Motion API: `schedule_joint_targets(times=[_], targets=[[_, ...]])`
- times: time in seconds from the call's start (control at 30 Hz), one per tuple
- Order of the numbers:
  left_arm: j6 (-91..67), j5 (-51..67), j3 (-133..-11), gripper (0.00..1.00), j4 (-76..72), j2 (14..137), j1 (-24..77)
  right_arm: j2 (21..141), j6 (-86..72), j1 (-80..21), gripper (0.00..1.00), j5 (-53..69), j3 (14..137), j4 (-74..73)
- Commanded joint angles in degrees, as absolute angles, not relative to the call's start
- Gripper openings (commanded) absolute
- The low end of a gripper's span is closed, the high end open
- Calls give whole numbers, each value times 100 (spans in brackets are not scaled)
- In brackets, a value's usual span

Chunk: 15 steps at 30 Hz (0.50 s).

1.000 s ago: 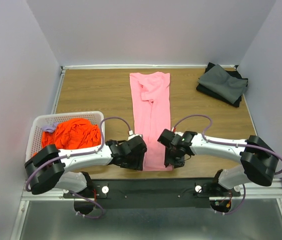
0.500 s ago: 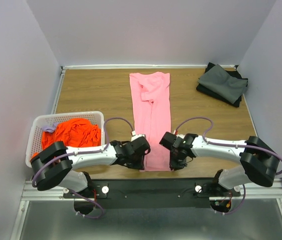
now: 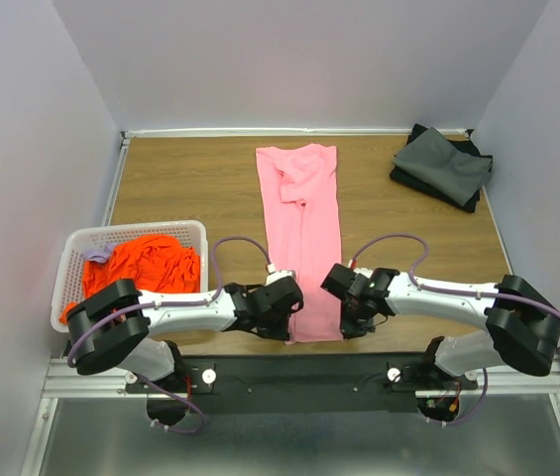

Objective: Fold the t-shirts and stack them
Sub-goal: Fold the tshirt

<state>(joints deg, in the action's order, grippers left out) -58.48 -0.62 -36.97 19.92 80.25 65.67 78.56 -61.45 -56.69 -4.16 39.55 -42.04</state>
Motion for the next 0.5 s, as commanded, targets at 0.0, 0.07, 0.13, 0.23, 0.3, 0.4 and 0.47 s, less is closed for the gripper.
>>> schedule_joint_targets(times=[0.0,0.07,0.13,0.23,0.3,0.4,0.47], targets=[[-5819,-141,-3392,0,2479,8358,6671,7857,-6144,-5713,12,-729,3858,-4210],[-5792,-158,-3419,0,2531,8315,6680,7901,-6100,-5713,6,-738,3876,-4219],[-5827,-228,-3445,0,2610,8201,6671,7901,-6091,-5722,3,-695,3859,-4227],[-5880,-333,-3454,0,2803,8051,6671,7823,-6161,-5722,2,-651,3850,-4280],[-5976,-369,-3445,0,2961,7884,6680,7656,-6275,-5713,2,-650,3850,-4429],[-6082,-369,-3445,0,3067,7621,6671,7348,-6424,-5713,2,-703,3850,-4631],[-6117,-395,-3463,0,3146,7471,6671,7199,-6451,-5713,2,-694,3876,-4693]])
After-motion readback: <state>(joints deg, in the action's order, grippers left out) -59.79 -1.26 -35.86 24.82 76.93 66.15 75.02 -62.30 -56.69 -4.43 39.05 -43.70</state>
